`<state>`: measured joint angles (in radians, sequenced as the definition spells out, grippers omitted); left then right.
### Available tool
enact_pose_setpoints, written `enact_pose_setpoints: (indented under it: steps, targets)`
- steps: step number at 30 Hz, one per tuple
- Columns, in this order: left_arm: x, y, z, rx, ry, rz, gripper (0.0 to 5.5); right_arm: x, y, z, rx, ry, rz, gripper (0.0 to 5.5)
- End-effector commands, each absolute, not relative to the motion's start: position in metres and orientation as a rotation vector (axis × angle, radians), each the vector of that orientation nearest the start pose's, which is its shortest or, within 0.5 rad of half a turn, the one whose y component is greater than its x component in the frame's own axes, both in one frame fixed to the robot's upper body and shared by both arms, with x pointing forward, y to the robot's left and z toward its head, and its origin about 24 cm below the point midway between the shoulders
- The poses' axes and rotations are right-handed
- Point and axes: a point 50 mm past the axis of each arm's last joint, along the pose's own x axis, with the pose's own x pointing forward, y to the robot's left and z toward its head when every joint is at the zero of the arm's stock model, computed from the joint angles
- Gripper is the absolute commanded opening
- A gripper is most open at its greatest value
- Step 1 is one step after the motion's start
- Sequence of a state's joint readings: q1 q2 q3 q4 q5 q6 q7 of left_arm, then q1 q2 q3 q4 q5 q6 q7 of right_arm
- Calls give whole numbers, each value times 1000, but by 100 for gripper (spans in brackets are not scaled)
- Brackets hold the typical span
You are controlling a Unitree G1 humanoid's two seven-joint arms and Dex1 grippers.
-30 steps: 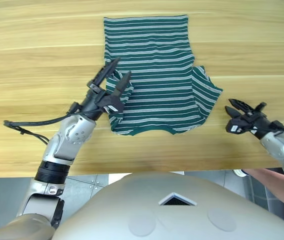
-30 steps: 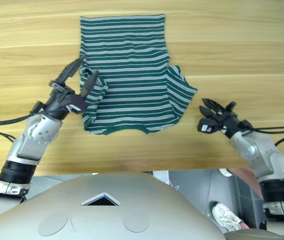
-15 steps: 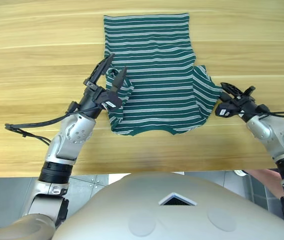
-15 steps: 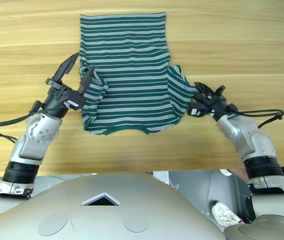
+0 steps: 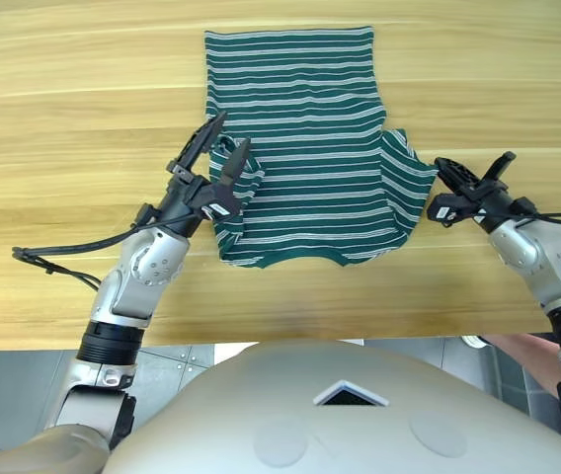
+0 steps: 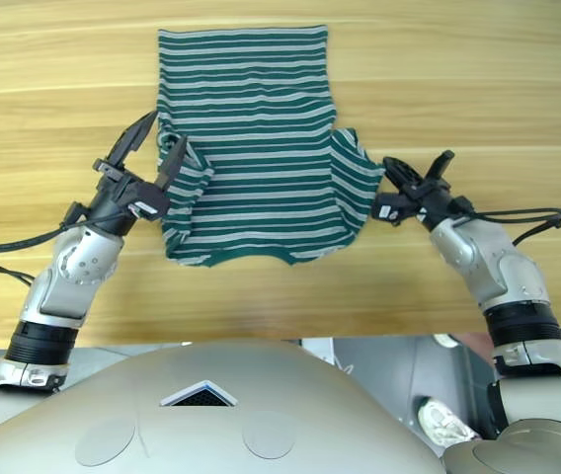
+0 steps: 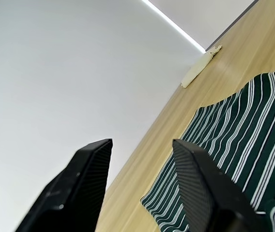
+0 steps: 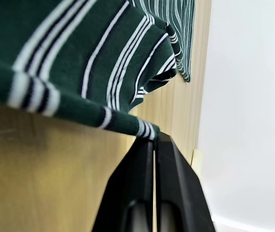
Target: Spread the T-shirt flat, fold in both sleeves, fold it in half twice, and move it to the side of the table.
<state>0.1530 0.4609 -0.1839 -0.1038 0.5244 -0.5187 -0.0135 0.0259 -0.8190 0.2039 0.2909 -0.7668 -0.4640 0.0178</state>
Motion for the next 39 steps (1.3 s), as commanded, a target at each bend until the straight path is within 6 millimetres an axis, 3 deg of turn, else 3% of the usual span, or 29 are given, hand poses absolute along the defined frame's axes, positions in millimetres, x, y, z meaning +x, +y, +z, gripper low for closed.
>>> enact_pose_setpoints:
  steps: [1,6,10,13,21,29,39]
  targets:
    - [201,151,62,885,-436,-499,233,213,-263,9,-1490,69,668,1]
    - [201,150,60,884,-436,-504,233,211,-261,6,-1482,66,677,1]
    - [201,151,60,881,-438,-495,233,214,-237,28,-1280,-81,624,1]
    - [202,152,59,879,-436,-491,233,218,-233,34,-1263,-105,597,1]
    - [203,153,54,900,-418,-502,233,222,-221,33,-1246,-125,590,1]
    - [205,152,52,892,-414,-502,233,213,-179,35,-1154,-226,710,1]
    - [207,149,46,882,-401,-508,233,209,-163,22,-1157,-212,795,1]
